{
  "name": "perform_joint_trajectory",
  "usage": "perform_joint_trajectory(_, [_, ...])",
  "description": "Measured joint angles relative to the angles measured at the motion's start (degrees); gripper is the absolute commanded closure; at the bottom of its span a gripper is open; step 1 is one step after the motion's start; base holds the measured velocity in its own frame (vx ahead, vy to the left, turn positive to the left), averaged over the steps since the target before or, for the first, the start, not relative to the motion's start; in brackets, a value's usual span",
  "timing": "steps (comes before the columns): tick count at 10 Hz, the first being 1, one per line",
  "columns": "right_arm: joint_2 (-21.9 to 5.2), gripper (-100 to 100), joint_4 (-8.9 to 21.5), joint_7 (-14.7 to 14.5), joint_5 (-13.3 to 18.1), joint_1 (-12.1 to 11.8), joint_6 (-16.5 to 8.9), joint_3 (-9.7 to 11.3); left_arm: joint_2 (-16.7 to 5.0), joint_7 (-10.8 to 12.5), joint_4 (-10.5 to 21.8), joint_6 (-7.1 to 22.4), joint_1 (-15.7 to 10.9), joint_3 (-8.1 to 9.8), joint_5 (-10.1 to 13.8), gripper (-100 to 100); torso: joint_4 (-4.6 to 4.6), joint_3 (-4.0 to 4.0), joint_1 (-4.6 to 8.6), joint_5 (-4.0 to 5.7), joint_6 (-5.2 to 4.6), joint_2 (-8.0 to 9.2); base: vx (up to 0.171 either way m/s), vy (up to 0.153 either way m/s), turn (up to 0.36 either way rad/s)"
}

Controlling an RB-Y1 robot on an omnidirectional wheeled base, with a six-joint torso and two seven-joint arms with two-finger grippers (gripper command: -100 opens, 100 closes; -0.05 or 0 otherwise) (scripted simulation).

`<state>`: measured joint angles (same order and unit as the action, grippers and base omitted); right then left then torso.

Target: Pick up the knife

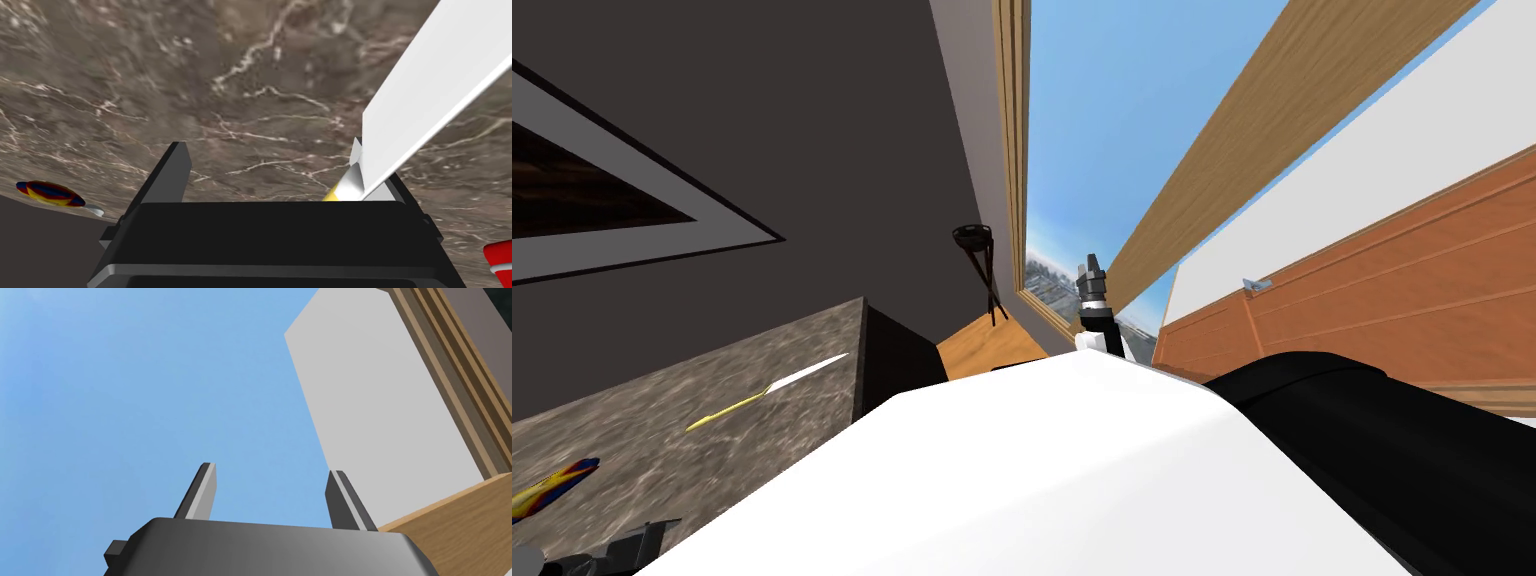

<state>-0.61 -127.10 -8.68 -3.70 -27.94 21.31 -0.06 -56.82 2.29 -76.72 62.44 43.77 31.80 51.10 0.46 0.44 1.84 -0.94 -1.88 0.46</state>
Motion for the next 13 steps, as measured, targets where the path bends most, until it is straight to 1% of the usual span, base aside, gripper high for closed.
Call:
perform_joint_trajectory(1, [-0.02,0,0.01,0.03,0.02,0.04,-0.02,0.15,0.06,-0.17,0.6,1.56,-1.65,0.19,0.23,-100,0.05,-0.01,0.2,-0.29,-0.25,-0.08,-0.112,-0.059,0.097])
perform_joint_trajectory(2, [-0.02,0,0.01,0.03,0.02,0.04,-0.03,0.17,0.25,0.25,0.08,2.63,-3.16,0.03,0.07,-100,0.09,0.05,0.28,-0.53,-0.21,0.02,-0.053,-0.031,0.029])
perform_joint_trajectory(3, [-0.02,0,0.01,0.03,0.02,0.04,-0.03,0.17,0.28,0.41,-0.01,2.83,-3.3,0.0,0.04,100,0.07,0.0,0.17,-0.56,-0.21,-0.09,-0.008,-0.006,-0.002])
perform_joint_trajectory(7, [-0.03,0,0.01,0.03,0.02,0.03,-0.03,0.17,0.22,0.46,0.0,2.69,-3.31,0.1,0.0,100,-0.03,-0.19,-0.1,-0.72,-0.24,-0.37,-0.002,-0.001,0.002])
perform_joint_trajectory(8, [-0.03,0,0.01,0.03,0.02,0.03,-0.03,0.16,0.22,0.45,-0.01,2.7,-3.31,0.09,0.01,0,-0.03,-0.19,-0.11,-0.71,-0.24,-0.38,0.0,0.0,0.0])
perform_joint_trajectory(9, [-0.03,0,0.01,0.03,0.02,0.03,-0.03,0.16,0.22,0.44,-0.01,2.7,-3.31,0.09,0.01,100,-0.03,-0.19,-0.11,-0.71,-0.23,-0.38,0.099,0.119,0.346])
perform_joint_trajectory(10, [-0.04,0,0.01,0.03,0.02,0.0,-0.02,0.14,0.29,0.41,-1.55,1.32,-1.96,-0.82,-0.29,100,-0.08,-0.28,-0.47,-0.75,0.05,-0.54,0.135,0.154,0.463])
perform_joint_trajectory(11, [-0.05,0,0.01,0.03,0.02,0.0,-0.02,0.14,0.4,0.34,-2.63,-0.47,-0.25,-1.37,-0.53,100,-0.1,-0.32,-0.67,-0.81,0.05,-0.59,0.06,0.064,0.19])
perform_joint_trajectory(12, [-0.04,0,0.01,0.03,0.02,0.02,-0.03,0.15,0.4,0.43,-3.29,-1.77,1.64,-1.36,-0.6,100,-0.06,-0.24,-0.45,-0.8,-0.11,-0.46,0.155,0.142,0.359])
perform_joint_trajectory(13, [-0.05,0,0.01,0.03,0.02,-0.01,-0.02,0.14,0.22,0.67,-4.96,-3.27,3.36,-2.14,-1.17,100,-0.09,-0.36,-0.64,-0.77,0.0,-0.69,0.211,0.14,0.23])
